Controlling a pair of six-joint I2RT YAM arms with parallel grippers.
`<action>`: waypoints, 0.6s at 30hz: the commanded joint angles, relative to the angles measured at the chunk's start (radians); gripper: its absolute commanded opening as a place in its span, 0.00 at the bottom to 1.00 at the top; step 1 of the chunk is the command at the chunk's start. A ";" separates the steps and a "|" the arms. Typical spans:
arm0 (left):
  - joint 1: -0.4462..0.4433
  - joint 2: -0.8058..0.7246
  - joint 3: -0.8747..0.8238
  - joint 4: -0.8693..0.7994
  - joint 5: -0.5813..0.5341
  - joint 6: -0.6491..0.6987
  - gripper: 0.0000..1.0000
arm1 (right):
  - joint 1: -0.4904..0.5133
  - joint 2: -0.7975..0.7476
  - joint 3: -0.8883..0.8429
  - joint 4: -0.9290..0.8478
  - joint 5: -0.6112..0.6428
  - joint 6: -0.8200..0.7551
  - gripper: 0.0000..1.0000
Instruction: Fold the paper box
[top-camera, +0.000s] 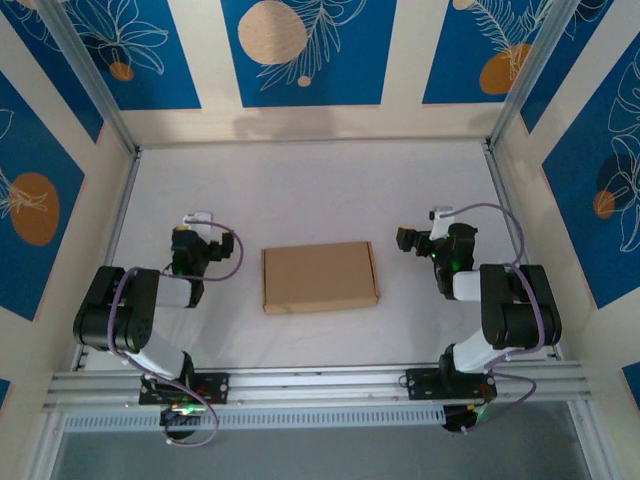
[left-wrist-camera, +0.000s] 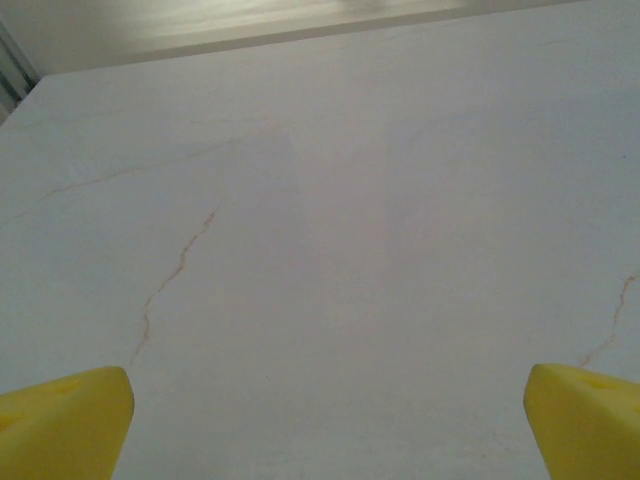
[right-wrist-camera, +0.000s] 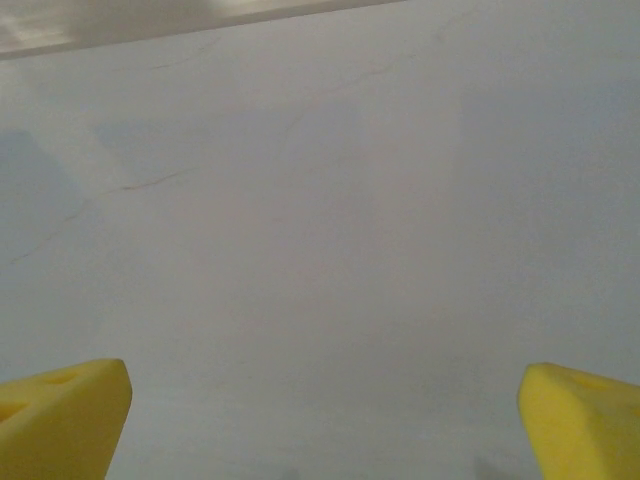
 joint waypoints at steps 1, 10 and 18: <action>0.010 0.004 0.015 0.014 0.035 0.005 1.00 | 0.003 -0.011 0.031 0.012 -0.020 -0.020 0.99; 0.010 0.005 0.016 0.013 0.035 0.006 1.00 | 0.027 -0.012 0.027 0.013 0.027 -0.032 0.99; 0.011 -0.004 0.002 0.033 0.037 0.005 1.00 | 0.012 -0.011 0.031 0.007 0.010 -0.020 0.99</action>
